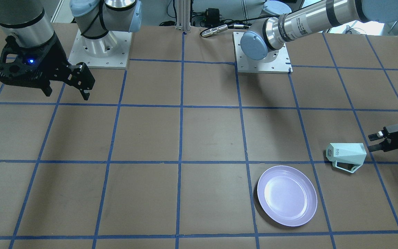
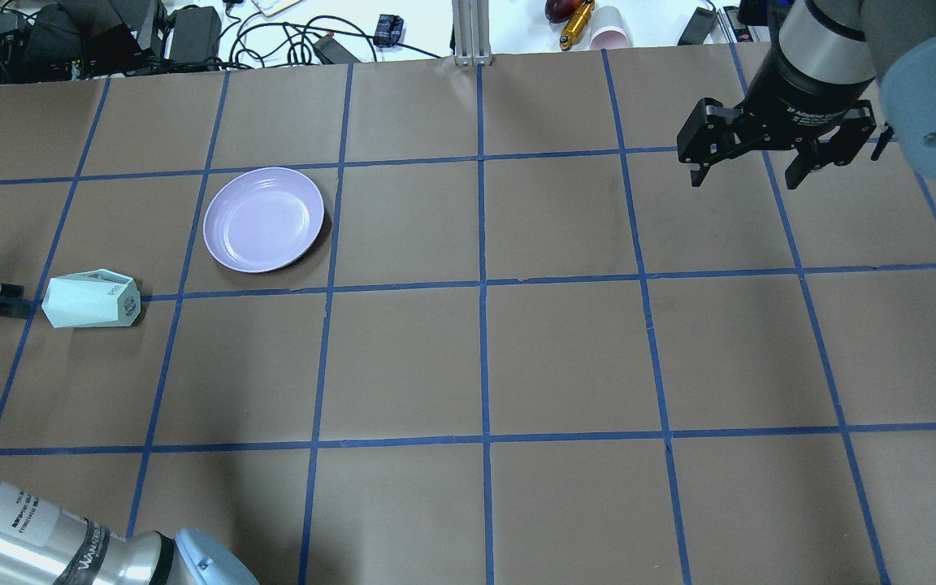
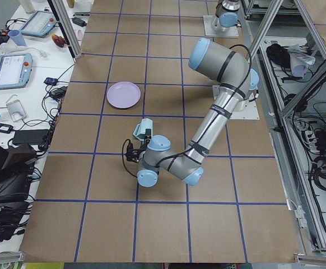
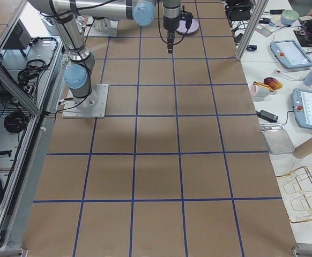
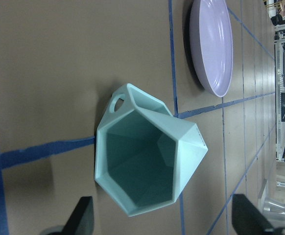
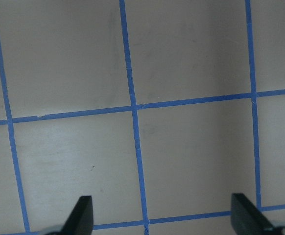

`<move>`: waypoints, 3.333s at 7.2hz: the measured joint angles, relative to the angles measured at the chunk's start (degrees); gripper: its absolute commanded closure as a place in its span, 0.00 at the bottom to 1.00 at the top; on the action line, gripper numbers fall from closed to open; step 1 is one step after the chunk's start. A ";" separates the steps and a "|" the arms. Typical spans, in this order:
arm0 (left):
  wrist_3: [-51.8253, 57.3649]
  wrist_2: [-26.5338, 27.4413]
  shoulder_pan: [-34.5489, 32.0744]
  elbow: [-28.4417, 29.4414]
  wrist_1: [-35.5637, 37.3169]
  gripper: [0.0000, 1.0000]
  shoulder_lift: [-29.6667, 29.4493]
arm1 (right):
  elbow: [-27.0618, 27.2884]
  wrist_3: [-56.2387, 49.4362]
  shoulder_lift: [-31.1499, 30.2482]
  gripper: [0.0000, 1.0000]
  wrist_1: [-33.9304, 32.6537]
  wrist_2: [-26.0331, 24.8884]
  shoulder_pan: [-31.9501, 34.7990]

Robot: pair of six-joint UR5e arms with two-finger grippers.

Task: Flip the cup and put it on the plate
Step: 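Lower the left gripper into the mug's opening and close on its rim, then lift the mug with the left gripper, tilting it upright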

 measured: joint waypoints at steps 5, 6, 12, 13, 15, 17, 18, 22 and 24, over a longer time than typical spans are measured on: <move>5.18 -2.63 -0.67 -0.21 -3.11 0.00 -1.58 | 0.00 0.00 -0.03 0.00 0.00 0.00 0.00; 5.51 -2.70 -0.81 -0.28 -3.25 0.00 -1.76 | 0.00 0.00 -0.02 0.00 0.00 0.02 0.00; 5.85 -5.98 -3.43 -1.81 -3.82 0.03 -2.00 | 0.00 0.00 -0.05 0.00 0.00 0.00 0.00; 5.86 -6.01 -3.62 -1.84 -3.84 0.04 -2.00 | 0.00 0.00 -0.03 0.00 0.00 0.00 0.00; 5.87 -5.97 -3.75 -1.90 -3.82 0.14 -1.97 | 0.00 0.00 0.01 0.00 0.00 0.00 0.00; 5.88 -5.96 -3.77 -1.95 -3.72 0.53 -1.93 | 0.00 0.00 0.00 0.00 0.00 0.00 0.00; 5.87 -5.96 -3.78 -1.95 -3.60 0.78 -1.92 | 0.00 0.00 -0.01 0.00 0.00 0.00 0.00; 5.77 -6.12 -3.78 -1.87 -3.33 1.00 -1.79 | 0.00 0.00 0.00 0.00 0.00 0.00 0.00; 5.40 -6.15 -3.78 -1.87 -3.31 1.00 -1.82 | 0.00 0.00 -0.01 0.00 0.00 0.00 0.00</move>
